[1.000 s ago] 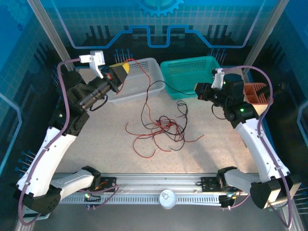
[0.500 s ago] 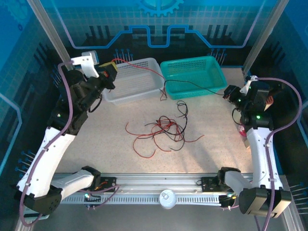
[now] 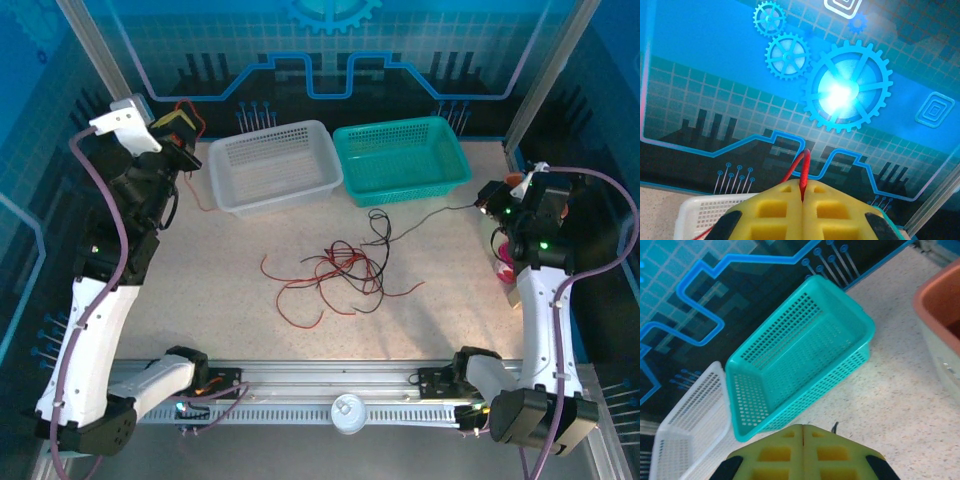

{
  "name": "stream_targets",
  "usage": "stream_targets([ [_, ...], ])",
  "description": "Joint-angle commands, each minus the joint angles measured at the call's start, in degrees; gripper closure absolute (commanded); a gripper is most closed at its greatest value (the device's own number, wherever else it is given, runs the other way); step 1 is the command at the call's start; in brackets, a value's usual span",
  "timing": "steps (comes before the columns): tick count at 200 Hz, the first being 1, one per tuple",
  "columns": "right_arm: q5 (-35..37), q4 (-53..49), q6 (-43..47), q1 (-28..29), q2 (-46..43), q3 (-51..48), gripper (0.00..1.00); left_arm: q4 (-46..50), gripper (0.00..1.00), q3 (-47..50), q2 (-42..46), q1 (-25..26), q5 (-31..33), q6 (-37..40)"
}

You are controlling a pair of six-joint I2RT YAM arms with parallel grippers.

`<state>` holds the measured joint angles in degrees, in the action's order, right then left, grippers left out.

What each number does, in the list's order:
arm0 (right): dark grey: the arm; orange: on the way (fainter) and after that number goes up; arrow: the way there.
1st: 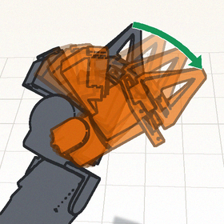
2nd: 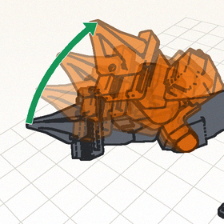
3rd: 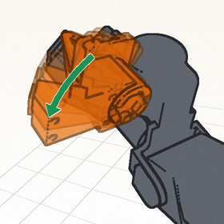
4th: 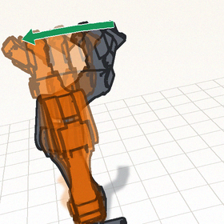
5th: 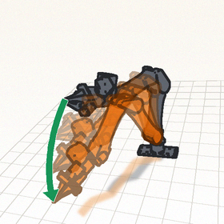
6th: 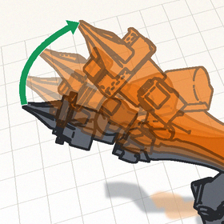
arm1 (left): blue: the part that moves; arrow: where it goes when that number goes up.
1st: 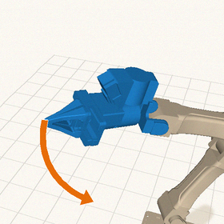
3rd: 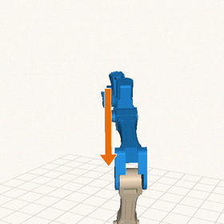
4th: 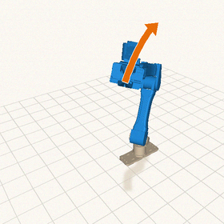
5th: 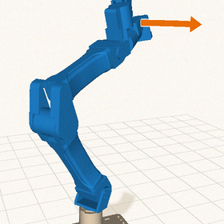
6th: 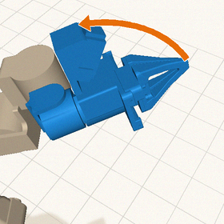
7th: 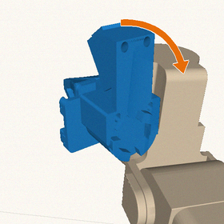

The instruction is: Untangle the cables

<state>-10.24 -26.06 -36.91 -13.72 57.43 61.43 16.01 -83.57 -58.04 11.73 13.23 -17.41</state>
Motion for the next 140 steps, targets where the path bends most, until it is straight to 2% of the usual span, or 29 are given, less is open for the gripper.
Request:
stream_targets([
  [1,-8.9,2.7,-1.4,0.2,-0.4,2.0,1.0,-1.5,1.0,-1.7,0.4,-0.5,-1.3,0.8],
  [42,-16.4,3.6,-1.2,8.9,1.0,10.8,1.0,-0.9,1.0,-3.8,-0.5,-0.5,-5.1,-0.5],
  [82,-17.0,5.4,-2.0,19.5,3.0,19.3,1.0,-1.2,1.0,-7.6,-2.8,-0.4,-8.3,-2.7],
  [140,-13.8,7.8,-4.6,21.7,1.9,21.8,1.0,-3.2,1.0,-10.1,-7.6,-0.5,-12.2,-3.6],
])
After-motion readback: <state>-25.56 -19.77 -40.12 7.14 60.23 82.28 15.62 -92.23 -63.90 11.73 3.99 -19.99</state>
